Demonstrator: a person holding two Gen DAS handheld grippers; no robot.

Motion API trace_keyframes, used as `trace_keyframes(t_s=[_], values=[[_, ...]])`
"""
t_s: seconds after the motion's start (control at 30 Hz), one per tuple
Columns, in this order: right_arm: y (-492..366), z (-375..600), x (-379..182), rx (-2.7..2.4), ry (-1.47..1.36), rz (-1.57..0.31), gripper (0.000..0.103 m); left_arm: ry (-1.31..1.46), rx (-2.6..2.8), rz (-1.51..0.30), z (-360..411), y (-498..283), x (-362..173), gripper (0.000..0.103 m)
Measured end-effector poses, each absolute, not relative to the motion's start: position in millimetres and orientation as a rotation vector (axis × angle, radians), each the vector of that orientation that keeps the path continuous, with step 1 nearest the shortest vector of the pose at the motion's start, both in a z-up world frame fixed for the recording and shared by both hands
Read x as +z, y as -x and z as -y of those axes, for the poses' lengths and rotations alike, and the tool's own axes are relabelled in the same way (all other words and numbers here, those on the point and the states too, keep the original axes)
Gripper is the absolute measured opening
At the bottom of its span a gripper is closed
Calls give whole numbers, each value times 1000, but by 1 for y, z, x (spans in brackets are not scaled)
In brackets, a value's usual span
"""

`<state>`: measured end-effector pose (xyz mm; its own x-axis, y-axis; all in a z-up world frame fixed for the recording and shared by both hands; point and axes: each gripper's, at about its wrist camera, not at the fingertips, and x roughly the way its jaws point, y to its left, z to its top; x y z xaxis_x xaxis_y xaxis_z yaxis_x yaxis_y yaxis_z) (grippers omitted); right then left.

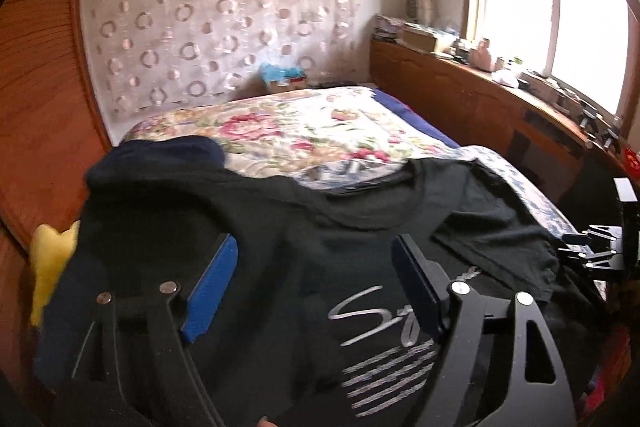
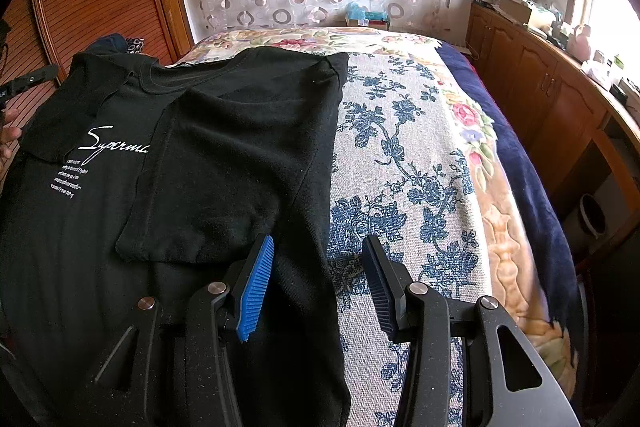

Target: Fold small clothes

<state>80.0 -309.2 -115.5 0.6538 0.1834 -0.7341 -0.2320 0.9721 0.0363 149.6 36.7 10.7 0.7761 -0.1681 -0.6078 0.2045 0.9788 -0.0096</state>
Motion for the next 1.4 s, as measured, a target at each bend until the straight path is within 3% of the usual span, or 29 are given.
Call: trace_keyframes(t_s=[0.37,0.8,1.03,1.3,1.4], values=[[-80,309,-115,236,63,-825,48,6,-47,-684,-108,-169,-3,80],[-85,315,-100,238,19,-768,48,47,-24,-740,-139,-193,-13,80],[-122,293,-73,261,79,-733,48,42,-44,-729,-143,-208,-5,65],[-176,277,-88,253,104,-792,48,81,-16,-762,-156,-225,-8,63],[-194,277,-97,246,77,-820,48,83,-30,-772,-154,-228,-11,56]])
